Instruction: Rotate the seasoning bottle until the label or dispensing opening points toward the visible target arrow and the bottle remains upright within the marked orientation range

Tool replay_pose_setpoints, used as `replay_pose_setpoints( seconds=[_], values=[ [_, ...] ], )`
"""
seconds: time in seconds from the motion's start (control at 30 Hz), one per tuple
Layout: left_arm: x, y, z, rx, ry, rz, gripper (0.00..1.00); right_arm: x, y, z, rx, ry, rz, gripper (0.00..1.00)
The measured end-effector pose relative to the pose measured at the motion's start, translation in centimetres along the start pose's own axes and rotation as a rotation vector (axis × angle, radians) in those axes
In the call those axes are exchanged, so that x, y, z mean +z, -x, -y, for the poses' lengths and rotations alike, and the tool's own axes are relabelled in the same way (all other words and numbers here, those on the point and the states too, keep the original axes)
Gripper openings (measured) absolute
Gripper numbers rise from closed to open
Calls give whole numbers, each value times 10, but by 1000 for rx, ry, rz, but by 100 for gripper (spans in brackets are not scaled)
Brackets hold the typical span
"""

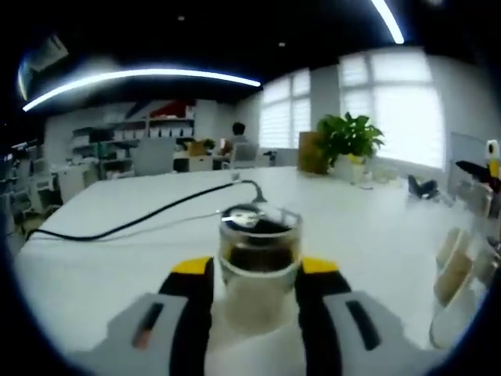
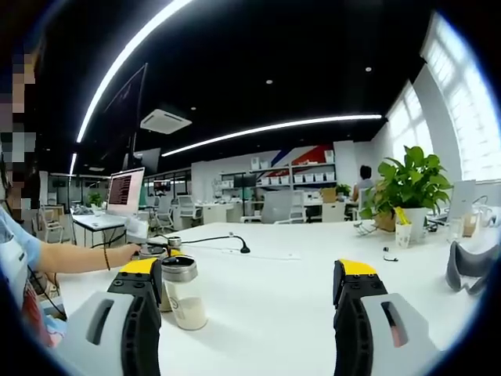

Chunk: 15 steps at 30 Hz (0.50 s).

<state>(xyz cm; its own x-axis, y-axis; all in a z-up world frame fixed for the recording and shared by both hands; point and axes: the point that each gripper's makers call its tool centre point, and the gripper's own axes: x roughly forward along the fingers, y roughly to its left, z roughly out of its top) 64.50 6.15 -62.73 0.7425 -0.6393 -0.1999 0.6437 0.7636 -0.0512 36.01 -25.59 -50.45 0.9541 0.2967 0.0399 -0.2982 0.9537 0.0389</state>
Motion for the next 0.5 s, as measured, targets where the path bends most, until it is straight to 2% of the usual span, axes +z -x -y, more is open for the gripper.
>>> replay_pose_setpoints(
  seconds=[0.03, 0.2, 0.37, 0.5],
  values=[
    [1, 0, 1, -7, 8, 8, 37, 0, 0, 1, -1, -5, 1, 94],
    [4, 7, 4, 11, 10, 27, 36, -2, 0, 2, -9, -11, -4, 94],
    [5, 16, 4, 40, -30, 38, 36, -4, 0, 2, -6, -16, -12, 94],
    [16, 25, 11, 14, -32, 61, 36, -3, 0, 4, -14, -17, -8, 93]
  ],
)
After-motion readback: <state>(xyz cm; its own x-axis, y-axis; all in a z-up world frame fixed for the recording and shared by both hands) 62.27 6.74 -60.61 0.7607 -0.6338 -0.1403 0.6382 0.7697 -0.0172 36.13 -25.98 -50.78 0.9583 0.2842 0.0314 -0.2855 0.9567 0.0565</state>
